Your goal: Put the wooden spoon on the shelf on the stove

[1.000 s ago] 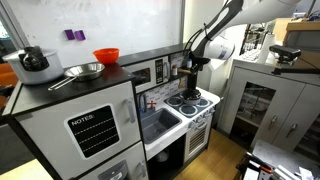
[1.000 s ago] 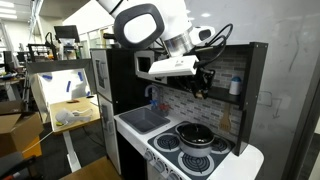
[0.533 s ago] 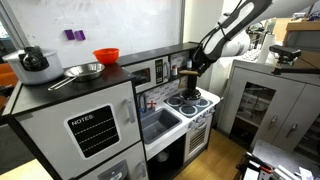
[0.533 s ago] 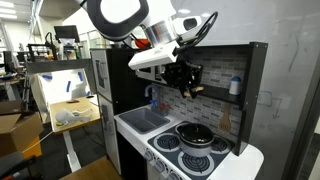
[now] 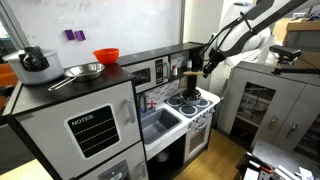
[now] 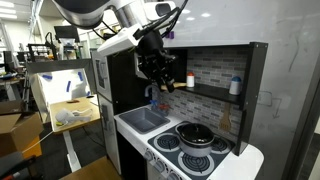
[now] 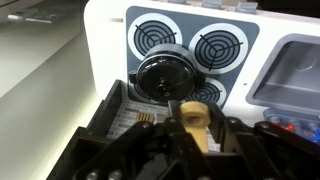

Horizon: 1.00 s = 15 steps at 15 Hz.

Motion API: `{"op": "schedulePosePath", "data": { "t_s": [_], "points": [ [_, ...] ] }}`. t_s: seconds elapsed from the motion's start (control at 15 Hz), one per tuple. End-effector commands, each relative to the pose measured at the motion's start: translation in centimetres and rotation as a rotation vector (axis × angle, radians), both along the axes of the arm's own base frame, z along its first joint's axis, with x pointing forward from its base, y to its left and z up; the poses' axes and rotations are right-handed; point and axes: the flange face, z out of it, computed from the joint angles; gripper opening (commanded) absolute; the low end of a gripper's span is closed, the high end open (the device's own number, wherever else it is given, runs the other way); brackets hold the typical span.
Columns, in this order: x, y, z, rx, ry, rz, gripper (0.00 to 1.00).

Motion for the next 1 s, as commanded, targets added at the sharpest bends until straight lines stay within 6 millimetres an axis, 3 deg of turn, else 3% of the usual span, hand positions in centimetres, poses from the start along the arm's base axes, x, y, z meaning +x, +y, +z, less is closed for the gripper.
{"op": "schedulePosePath", "data": {
  "t_s": [0.0, 0.33, 0.93],
  "points": [
    [-1.6, 1.3, 0.9, 0.004, 0.03, -0.002, 0.08],
    [-2.5, 3.0, 0.9, 0.042, 0.088, 0.01, 0.08],
    [-2.0, 4.9, -4.1, 0.129, 0.214, 0.032, 0.08]
  ]
}}
